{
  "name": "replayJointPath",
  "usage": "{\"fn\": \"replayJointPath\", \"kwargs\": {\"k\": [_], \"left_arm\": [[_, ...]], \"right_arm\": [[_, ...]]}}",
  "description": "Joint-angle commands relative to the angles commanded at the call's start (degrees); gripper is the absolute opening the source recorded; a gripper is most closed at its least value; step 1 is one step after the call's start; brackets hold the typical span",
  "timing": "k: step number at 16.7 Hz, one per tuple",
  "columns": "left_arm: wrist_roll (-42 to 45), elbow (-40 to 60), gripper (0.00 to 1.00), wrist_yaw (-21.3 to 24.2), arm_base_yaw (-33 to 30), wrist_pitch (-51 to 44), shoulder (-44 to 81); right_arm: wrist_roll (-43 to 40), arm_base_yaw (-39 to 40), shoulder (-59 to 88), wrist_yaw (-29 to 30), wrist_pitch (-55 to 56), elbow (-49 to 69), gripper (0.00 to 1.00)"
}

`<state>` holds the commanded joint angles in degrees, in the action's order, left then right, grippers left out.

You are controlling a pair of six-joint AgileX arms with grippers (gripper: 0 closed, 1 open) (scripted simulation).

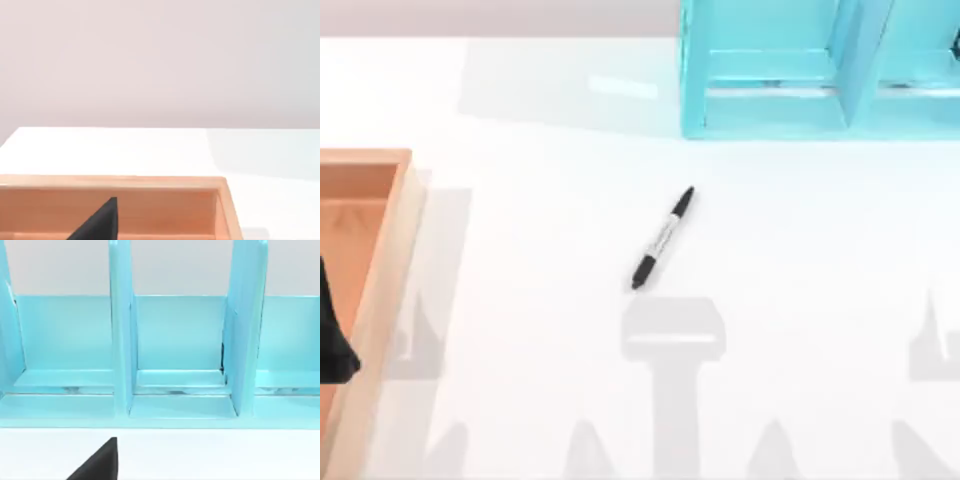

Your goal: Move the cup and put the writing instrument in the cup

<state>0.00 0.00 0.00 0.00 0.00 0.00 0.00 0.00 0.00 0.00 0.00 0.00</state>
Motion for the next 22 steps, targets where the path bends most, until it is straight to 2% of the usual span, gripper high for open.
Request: {"fn": "replayJointPath", "kwargs": {"k": [4,8,17,22], "left_arm": [[0.35,1.76,1.0,-0.02,0.31,-1.67,1.8],[2.19,12.29,1.0,0.02,1.82,-10.68,12.67],[8.45,51.38,1.0,0.01,7.56,-45.14,62.25],[11.6,70.94,1.0,-0.12,10.57,-62.28,85.57]], "right_arm": [[0.0,0.0,0.0,0.0,0.0,0.0,1.0],[0.0,0.0,0.0,0.0,0.0,0.0,1.0],[0.0,0.0,0.0,0.0,0.0,0.0,1.0],[0.0,0.0,0.0,0.0,0.0,0.0,1.0]]}}
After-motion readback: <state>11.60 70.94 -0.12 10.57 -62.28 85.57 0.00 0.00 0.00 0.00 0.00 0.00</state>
